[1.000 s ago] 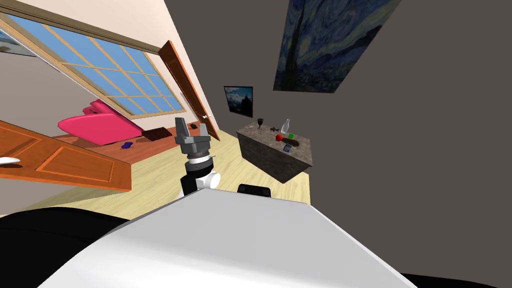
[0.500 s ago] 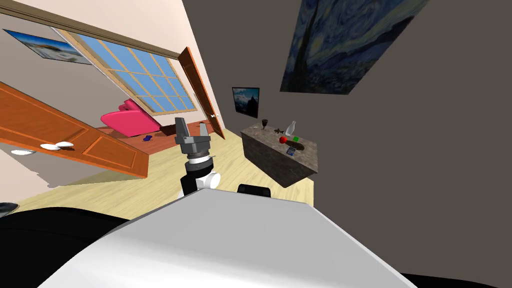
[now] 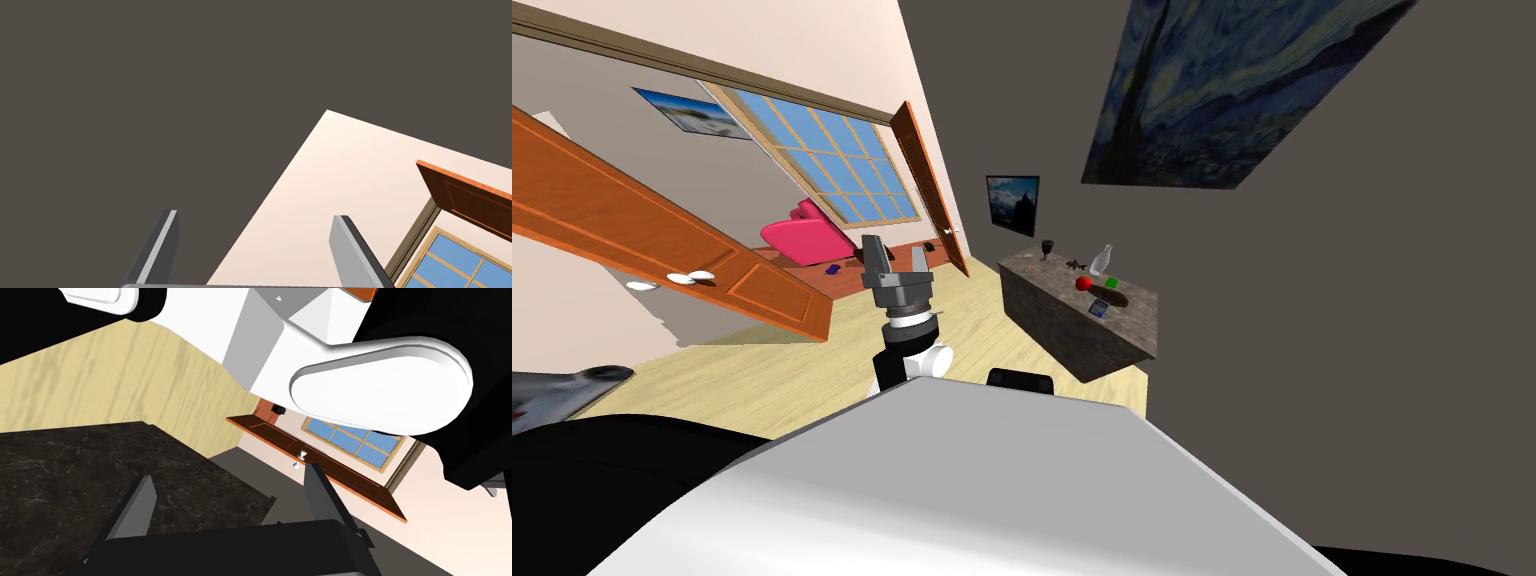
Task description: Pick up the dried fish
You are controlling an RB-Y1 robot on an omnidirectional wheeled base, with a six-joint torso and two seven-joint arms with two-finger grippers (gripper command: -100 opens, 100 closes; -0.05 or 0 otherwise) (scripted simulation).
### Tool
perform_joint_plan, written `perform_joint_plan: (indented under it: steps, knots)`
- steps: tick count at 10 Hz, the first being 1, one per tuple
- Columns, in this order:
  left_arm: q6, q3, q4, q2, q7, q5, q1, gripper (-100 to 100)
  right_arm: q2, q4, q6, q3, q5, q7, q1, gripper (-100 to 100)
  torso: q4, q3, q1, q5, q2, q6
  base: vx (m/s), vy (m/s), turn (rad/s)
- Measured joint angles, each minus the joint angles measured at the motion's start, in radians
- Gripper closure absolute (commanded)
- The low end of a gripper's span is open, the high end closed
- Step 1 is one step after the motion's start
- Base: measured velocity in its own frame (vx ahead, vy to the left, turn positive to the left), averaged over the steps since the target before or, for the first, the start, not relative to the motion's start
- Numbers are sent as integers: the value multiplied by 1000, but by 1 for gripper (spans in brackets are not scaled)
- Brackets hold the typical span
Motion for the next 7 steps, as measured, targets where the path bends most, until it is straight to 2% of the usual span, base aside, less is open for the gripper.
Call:
perform_joint_plan:
  steps: [1, 2, 3, 4, 5, 7]
  knots:
    - [0, 0, 0, 0, 0, 0, 0, 0, -39, 31, -16, -2, -3, 3, 22, -100, 0, -1, -2, 0, -2, -1, 58, -65, 185]
    - [0, 0, 0, 0, 0, 0, 0, 0, -80, 30, -13, -2, -4, 3, 30, -100, -1, -1, -2, 0, -2, 0, 67, -63, 296]
    - [0, 0, 0, 0, 0, 0, 0, 0, -115, 51, -14, 2, -1, 6, 46, -100, -1, -2, -2, 0, -3, -1, 54, -62, 174]
    - [0, 0, 0, 0, 0, 0, 0, 0, -139, 78, -17, 7, 4, 7, 47, -100, -1, -2, -2, 0, -3, 0, 26, -32, -20]
    - [0, 0, 0, 0, 0, 0, 0, 0, -141, 116, -26, 14, 11, -1, 33, -100, 0, -1, 0, 0, -1, 0, 61, -45, 253]
    - [0, 0, 0, 0, 0, 0, 0, 0, -193, 172, -35, 16, 16, -7, 46, -100, -1, -2, -1, 0, -3, 0, 86, -63, 270]
